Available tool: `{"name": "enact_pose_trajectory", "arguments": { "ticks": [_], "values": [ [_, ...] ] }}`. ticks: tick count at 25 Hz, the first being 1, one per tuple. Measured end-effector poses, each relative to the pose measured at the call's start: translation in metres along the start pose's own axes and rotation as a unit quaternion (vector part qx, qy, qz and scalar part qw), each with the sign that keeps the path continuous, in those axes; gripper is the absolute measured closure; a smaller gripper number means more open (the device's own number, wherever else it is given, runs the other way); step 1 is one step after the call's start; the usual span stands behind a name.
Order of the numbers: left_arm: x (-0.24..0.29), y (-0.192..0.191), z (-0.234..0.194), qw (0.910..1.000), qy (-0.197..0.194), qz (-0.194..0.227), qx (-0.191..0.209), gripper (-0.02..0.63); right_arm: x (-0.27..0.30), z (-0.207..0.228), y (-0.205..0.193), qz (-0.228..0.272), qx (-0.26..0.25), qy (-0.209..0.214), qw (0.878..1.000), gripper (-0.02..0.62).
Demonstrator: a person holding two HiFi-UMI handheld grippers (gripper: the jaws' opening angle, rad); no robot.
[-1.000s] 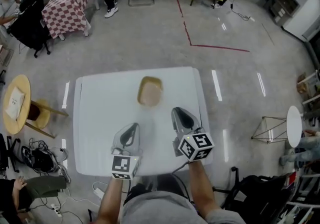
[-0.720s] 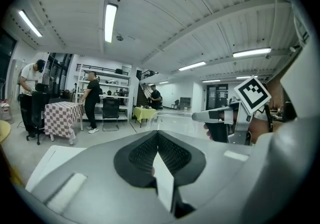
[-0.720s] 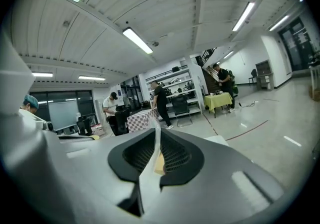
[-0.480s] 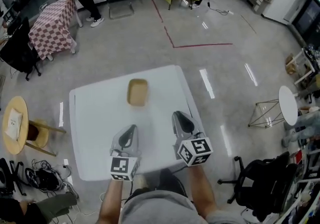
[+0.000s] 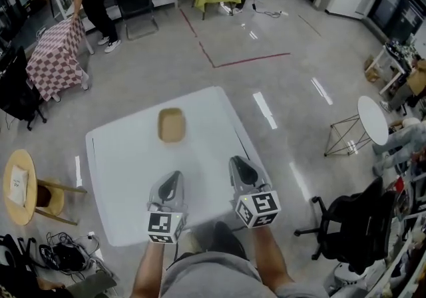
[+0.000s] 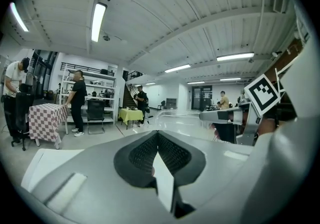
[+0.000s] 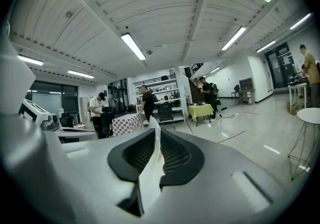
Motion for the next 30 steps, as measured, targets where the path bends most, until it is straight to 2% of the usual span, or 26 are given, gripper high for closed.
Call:
{"name": "enact_pose_trajectory", "arguments": {
  "ticks": [13,22,30],
  "values": [
    [-0.017,-0.013,0.031,0.9988,-0.046,-0.014,0.011,0.594,-0.063,-0.005,-0.026,-0.001,-0.01,-0.05,0.999,0.557],
    [-0.026,-0.023,0.039,0.9977,-0.059,-0.029,0.018,0.595,-0.091,-0.009,-0.049,-0.018,-0.005,-0.062,0.998,0.557],
    [-0.025,-0.025,0.046,0.9972,-0.064,-0.031,0.021,0.595,-0.097,-0.007,-0.051,-0.016,-0.002,-0.066,0.998,0.557]
  ]
}}
Point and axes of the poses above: the fingertips, and each gripper's own axes: x forward along the fingers, z to its right, y out of its top, the point moved 9 cm from there along -x, backward along the fingers
